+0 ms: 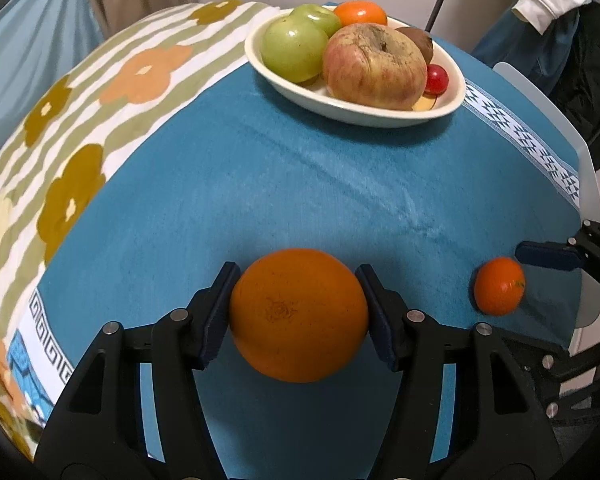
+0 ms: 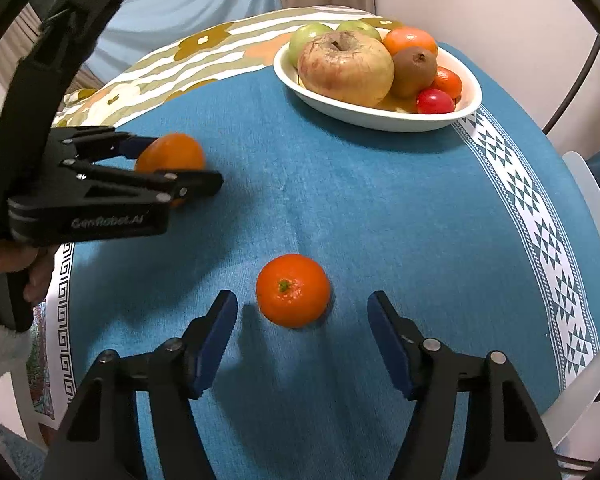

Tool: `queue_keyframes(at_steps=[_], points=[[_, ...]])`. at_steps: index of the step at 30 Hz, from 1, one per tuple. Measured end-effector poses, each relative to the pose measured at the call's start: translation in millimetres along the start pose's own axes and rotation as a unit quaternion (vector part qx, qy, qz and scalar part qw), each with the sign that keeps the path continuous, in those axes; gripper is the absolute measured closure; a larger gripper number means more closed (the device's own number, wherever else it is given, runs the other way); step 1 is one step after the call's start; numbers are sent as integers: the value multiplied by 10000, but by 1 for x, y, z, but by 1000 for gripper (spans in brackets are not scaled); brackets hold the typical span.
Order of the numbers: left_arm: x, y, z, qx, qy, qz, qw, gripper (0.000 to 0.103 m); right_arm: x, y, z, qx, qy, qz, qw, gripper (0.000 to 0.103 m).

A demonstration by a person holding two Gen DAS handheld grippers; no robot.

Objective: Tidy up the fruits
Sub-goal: 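Grasp the orange with the left tool while the right tool grasps the tangerine, then carry the orange and tangerine to the plate and release both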

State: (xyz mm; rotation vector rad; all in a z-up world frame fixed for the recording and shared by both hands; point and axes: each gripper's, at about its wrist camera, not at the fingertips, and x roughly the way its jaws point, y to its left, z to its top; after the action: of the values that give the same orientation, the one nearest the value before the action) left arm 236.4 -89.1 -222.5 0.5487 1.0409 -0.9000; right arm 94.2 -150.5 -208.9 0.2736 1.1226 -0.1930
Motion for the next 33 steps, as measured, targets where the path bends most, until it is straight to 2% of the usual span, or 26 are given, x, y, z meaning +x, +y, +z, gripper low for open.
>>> queue_keyframes(at_steps=[2,7,9,11,22,29,33], points=[[-2,0,-5,-41,-3,15,10000,39,1,1,1,-14,-4,29,10000,46],[-9,1,-17,-172,-4,34,9998,39,2,6,2,-115,-75,11,9999,49],[-12,2,-21,-217,-7,46,9998,39,4,7,5,-173,-96,1,9998,55],[-15,2,-24,-266,-15,51,9996,39,3,8,7,-280,-122,-65,9995,69],[-49,7,-24,-623,-218,96,9978,39,-22,-1,16,-280,-288,10,9992,69],[-72,3,-4,-745,-440,258,9959,39,-47,-21,36,-190,-515,138,9984,69],[-84,-2,18,-902,-623,273,9936,39,-58,-38,58,-181,-638,223,9976,69]])
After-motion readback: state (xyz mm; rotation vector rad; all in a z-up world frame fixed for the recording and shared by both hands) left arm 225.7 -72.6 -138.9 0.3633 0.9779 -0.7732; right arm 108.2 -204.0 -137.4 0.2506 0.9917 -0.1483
